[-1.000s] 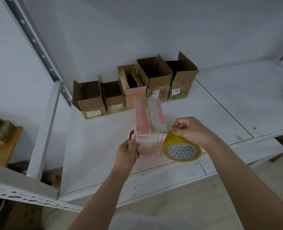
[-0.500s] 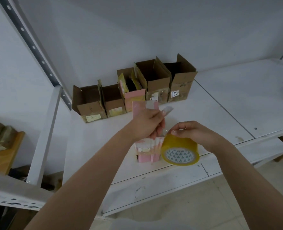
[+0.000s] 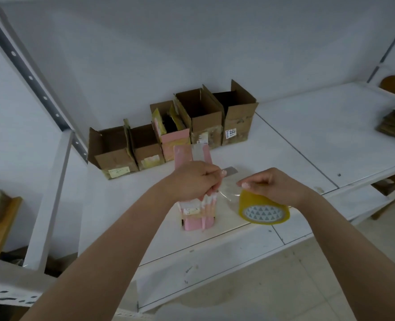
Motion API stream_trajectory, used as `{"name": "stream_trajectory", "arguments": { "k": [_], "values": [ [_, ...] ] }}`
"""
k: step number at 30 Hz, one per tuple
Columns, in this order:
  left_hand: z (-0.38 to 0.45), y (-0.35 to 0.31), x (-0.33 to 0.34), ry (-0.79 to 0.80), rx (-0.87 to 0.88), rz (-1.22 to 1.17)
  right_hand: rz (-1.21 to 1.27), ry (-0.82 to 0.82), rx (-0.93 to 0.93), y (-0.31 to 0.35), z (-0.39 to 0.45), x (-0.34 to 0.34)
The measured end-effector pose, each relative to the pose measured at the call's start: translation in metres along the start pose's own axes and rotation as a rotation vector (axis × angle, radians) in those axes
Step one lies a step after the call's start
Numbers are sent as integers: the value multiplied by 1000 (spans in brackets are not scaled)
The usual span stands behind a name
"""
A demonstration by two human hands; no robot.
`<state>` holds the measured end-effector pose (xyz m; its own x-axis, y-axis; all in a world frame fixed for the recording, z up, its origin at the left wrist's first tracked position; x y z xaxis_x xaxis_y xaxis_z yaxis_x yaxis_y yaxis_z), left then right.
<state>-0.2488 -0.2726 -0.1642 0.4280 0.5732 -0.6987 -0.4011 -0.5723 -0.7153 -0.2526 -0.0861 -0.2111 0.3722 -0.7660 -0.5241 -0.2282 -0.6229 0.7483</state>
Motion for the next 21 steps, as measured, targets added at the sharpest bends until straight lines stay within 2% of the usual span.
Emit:
{"name": "stream_trajectory", "arguments": {
  "k": [3, 6, 11, 14, 16, 18, 21],
  "values": [
    [3, -10, 1, 153, -12, 230, 16, -14, 8, 0, -8, -5],
    [11, -18, 4, 245, -73, 359, -65, -127, -6, 4, -15, -11],
    [24, -24, 15, 312, -152, 588, -136, -256, -14, 12, -26, -10],
    [25, -24, 17, 313, -159, 662, -59, -270, -11, 8, -27, -12],
    [24, -21, 14, 291, -139, 598, 34, -265, 22, -2, -27, -18],
    [17, -14, 8, 202, -146, 384, 81, -258, 69, -15, -26, -22],
    [7, -5, -5, -98, -170, 104, 106, -241, 127, -31, -25, -22]
  ]
}}
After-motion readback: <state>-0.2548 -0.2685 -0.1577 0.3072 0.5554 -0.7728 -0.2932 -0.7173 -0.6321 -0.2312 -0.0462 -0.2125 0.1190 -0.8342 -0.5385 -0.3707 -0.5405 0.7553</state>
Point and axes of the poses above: each hand's wrist, its own z-axis towards the middle knuckle, its own x-axis out of the palm, y = z × x, the point moved 6 cm from there along z, towards the middle knuckle, and after that the axes turned 12 degrees about x, right-handed, at the moved point
